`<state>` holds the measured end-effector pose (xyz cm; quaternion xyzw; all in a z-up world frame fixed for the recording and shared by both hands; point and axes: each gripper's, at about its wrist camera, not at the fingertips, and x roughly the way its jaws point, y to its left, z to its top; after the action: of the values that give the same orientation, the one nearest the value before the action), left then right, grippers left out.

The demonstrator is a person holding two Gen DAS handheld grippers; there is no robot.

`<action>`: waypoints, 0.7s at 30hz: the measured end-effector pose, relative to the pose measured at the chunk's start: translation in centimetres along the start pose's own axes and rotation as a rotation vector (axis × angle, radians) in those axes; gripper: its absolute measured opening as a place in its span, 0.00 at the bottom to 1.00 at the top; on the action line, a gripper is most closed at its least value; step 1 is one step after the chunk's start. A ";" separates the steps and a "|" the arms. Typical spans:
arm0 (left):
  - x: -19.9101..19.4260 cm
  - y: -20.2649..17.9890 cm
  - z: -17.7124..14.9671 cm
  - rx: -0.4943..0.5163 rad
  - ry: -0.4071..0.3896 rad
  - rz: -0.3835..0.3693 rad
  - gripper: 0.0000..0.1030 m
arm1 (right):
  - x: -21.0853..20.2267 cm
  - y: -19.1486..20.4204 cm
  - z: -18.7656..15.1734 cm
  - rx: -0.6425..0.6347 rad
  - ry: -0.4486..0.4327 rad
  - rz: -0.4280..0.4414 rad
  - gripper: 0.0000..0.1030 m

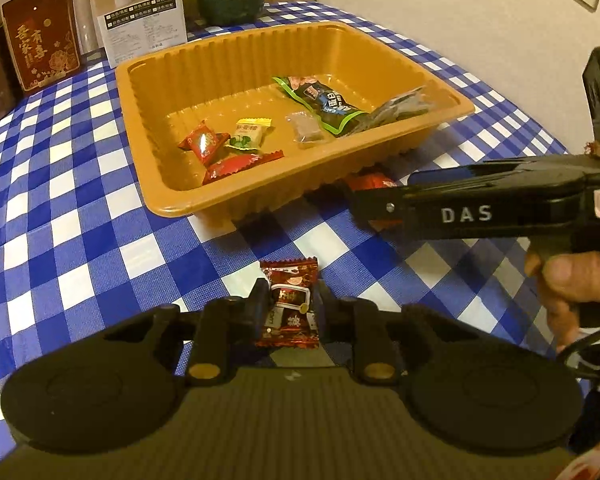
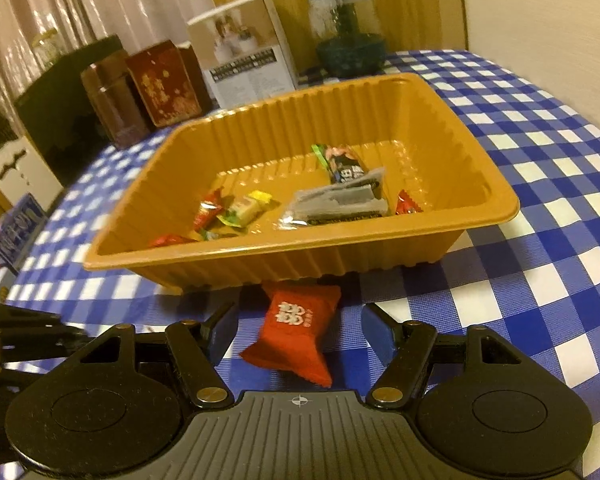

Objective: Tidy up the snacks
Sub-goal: 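Grasp the red-brown wrapped candy with the left tool while the right tool grasps the red square candy, then carry both candies up and over the orange tray with both tools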

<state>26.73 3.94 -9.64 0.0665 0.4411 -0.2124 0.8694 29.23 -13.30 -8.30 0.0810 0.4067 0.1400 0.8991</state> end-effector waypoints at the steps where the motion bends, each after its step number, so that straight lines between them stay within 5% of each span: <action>1: 0.0 0.0 0.0 -0.001 0.001 -0.003 0.20 | 0.1 0.2 0.0 -0.017 0.001 -0.009 0.65; 3: 0.1 -0.1 0.0 0.000 0.001 -0.003 0.20 | 0.2 0.9 -0.2 -0.075 0.006 -0.029 0.48; 7: 0.1 -0.1 0.0 -0.001 0.001 0.000 0.20 | 0.3 1.6 -0.7 -0.142 0.012 -0.058 0.32; 21: -1.0 -0.6 -0.1 -0.026 -0.022 0.026 0.20 | -3.0 1.1 -1.1 -0.113 0.013 -0.018 0.29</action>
<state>25.86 3.76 -8.88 0.0586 0.4333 -0.1961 0.8777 26.35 -13.15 -6.62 0.0255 0.4046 0.1555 0.9008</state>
